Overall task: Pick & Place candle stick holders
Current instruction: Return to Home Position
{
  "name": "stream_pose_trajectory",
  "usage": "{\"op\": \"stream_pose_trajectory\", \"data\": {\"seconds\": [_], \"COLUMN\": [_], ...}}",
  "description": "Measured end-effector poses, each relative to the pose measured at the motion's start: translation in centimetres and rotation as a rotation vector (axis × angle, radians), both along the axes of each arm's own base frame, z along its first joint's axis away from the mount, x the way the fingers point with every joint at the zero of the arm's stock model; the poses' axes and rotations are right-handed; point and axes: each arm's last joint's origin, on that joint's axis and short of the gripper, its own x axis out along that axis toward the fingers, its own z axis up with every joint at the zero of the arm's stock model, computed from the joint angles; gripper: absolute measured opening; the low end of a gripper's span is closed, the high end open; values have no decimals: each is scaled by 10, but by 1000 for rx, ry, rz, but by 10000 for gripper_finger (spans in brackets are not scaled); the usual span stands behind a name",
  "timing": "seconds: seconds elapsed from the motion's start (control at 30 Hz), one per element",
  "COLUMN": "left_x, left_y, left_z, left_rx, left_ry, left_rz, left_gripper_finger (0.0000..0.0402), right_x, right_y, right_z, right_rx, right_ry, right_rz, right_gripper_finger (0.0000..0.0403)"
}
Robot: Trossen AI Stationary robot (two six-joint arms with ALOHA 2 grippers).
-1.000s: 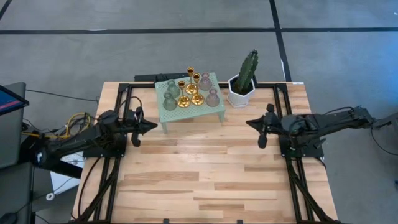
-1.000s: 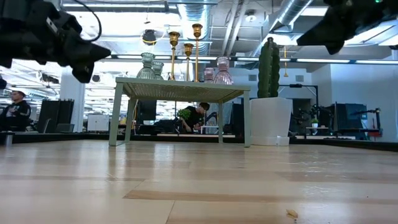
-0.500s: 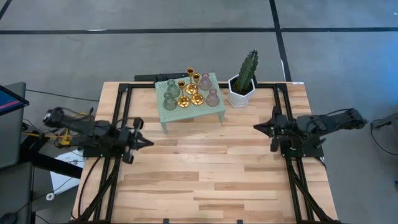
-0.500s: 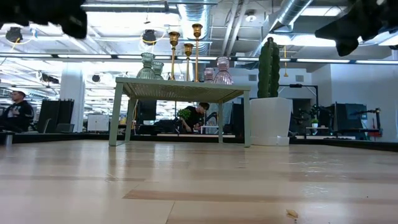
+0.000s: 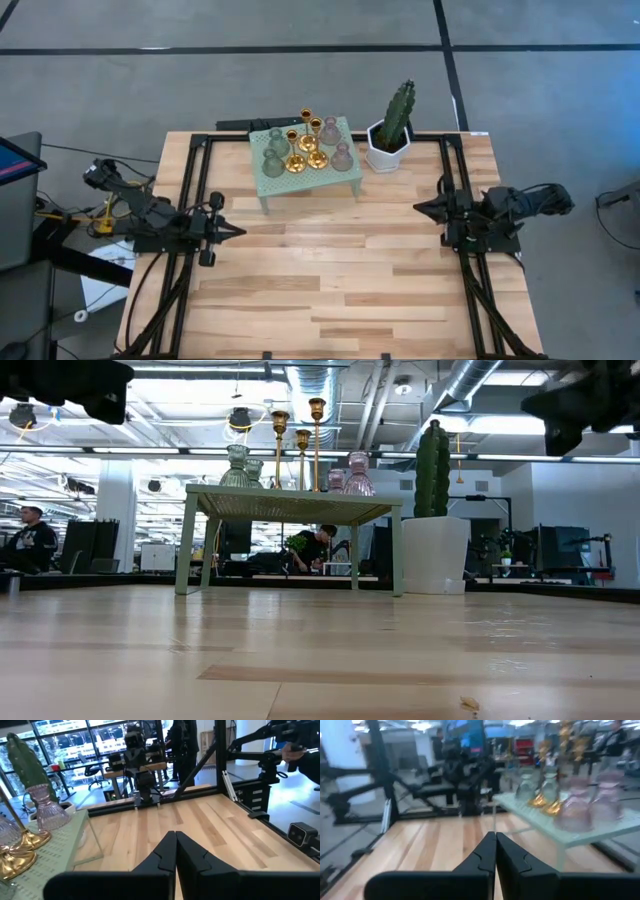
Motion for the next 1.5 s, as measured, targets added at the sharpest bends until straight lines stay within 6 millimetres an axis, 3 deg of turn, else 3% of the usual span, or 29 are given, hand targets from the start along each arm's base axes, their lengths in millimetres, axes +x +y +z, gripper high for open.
{"op": "stream_pose_trajectory", "data": {"seconds": [0.3,0.5,0.8,1.5], "left_x": [0,0,0,-14], "left_y": [0,0,0,10], "left_z": [0,0,0,-1], "left_rx": [-38,-52,32,6], "left_ry": [3,4,-4,14], "left_rz": [-4,-6,5,36], "left_gripper_finger": [3,3,4,4], "right_x": [11,18,19,19], "right_y": [7,10,13,11], "right_z": [-22,-48,-49,-48], "right_rx": [-20,23,3,43], "right_ry": [-64,-30,-20,-32], "right_rz": [123,171,235,198], "right_gripper_finger": [0,0,0,0]}}
